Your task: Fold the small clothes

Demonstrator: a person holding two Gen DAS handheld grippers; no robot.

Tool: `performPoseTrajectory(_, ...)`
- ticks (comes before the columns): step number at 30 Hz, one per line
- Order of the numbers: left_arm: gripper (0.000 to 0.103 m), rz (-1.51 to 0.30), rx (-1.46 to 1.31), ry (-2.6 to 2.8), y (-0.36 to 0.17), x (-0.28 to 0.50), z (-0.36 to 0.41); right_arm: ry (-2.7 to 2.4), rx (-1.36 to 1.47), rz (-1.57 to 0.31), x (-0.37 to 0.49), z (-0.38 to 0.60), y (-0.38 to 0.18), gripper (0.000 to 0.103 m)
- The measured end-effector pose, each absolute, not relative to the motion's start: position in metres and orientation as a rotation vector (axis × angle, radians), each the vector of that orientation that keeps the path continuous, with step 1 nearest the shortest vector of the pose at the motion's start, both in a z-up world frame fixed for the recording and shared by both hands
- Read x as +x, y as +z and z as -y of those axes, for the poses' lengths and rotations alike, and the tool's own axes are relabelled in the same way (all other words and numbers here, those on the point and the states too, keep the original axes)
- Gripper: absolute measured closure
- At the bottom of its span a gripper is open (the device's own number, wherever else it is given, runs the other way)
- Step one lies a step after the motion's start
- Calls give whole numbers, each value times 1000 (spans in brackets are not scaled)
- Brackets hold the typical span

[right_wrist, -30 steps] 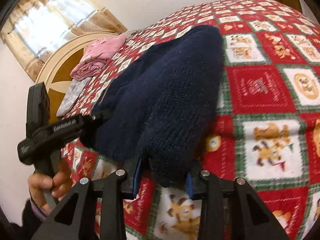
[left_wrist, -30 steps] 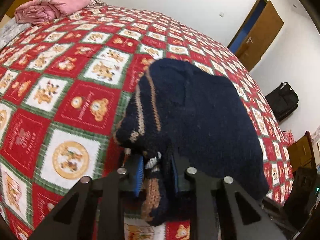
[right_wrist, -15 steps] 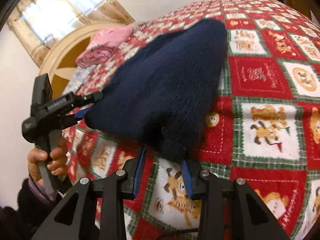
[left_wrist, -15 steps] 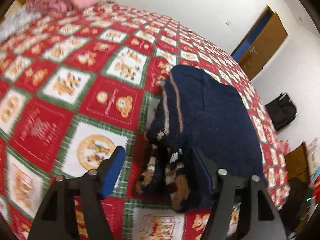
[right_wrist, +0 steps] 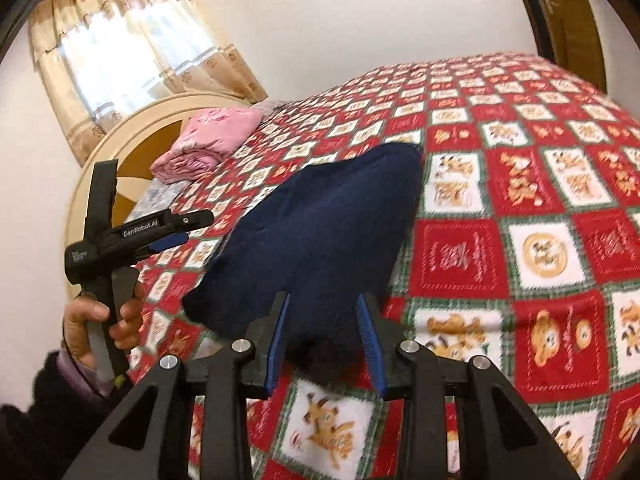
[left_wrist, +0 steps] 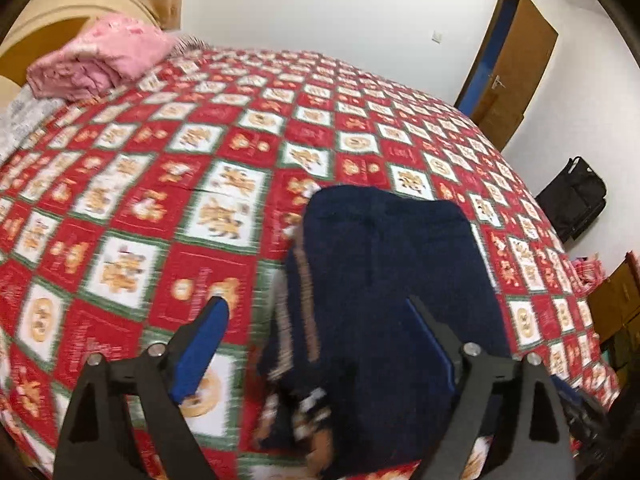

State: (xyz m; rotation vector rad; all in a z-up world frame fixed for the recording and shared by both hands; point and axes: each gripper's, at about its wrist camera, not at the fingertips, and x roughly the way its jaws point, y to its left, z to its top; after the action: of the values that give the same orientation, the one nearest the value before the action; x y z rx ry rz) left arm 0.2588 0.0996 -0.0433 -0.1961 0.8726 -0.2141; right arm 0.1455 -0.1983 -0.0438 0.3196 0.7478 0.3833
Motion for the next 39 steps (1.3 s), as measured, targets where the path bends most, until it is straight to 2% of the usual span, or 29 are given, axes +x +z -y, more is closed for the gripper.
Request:
performPoseTrajectory(6,14,-867,-77,-205,-54,264,-57,400,310,-747,171,175,-62,67)
performPoseTrajectory(9,14,-881,0,-149,-68,269,-49,389,267,-850,186,156,-90,67)
performPoseTrajectory(11,14,-906,16,-116,-77,274,-51,380,265,-853,186,155,-96,67)
performPoseTrajectory(20,13,-941,0,-87,-91,274,-57,377,293,-858,181,161,-100,67)
performPoseTrajectory(28,14,-938,19,-93,-82,255,-64,349,374,-828,158,178,-87,64)
performPoseTrajectory(30,14,-943,-1,-119,-78,249,-68,326,398,-821,153,186,-84,58)
performPoseTrajectory(32,13,-938,-25,-147,-73,244,-71,296,414,-811,151,194,-80,35)
performPoseTrajectory(39,13,-940,-54,-207,-63,241,-64,241,475,-782,150,219,-65,33)
